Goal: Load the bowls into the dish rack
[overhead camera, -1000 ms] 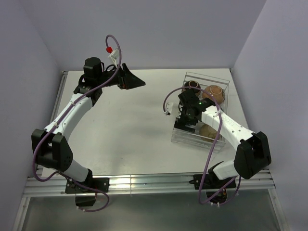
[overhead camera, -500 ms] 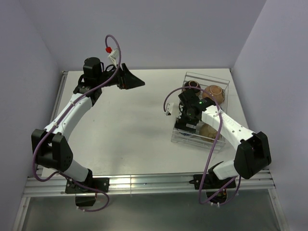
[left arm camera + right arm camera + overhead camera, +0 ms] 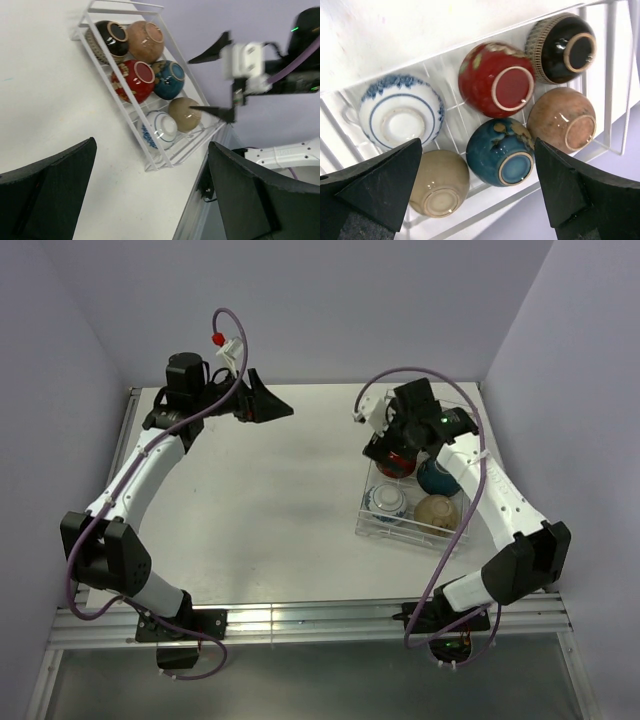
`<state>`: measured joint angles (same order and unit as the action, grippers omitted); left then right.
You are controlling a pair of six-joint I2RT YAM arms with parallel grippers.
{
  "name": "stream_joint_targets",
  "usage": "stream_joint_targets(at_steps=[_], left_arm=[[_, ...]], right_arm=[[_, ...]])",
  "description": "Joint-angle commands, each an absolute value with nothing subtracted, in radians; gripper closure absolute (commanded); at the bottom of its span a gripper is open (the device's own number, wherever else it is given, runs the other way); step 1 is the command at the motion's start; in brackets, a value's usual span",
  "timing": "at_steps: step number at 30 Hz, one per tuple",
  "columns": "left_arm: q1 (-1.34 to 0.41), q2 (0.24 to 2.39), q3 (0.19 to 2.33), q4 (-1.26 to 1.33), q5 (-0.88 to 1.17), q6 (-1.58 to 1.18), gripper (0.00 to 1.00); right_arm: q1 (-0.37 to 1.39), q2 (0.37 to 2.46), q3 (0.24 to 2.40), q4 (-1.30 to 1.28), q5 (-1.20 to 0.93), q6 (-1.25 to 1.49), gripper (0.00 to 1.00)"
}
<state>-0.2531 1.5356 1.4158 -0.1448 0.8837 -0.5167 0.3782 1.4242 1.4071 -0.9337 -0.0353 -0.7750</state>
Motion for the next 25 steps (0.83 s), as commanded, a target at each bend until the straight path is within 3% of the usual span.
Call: stream_joint_targets(at_steps=[1, 9, 16, 25], left_arm=[[-0.232, 1.534, 1.479, -0.258, 0.819, -0.428, 0.01], [-0.193, 1.598, 1.595, -0.574, 0.536, -0.278, 0.0], [-0.163, 1.534, 1.493, -0.632, 0.437, -0.166, 0.0], [-0.158, 1.353, 1.249, -0.529, 0.359, -0.123, 0.0]], right_arm=[[0.324, 1.434, 1.553, -0.963, -0.152, -0.649, 0.0], [0.109, 1.416, 1.701, -0.928, -0.438, -0.304, 0.0], [0.046, 1.275, 1.455, -0.758, -0.52, -0.056, 0.0], [0.048, 1.1, 1.218, -0.703, -0.572, -0.032, 0.0]])
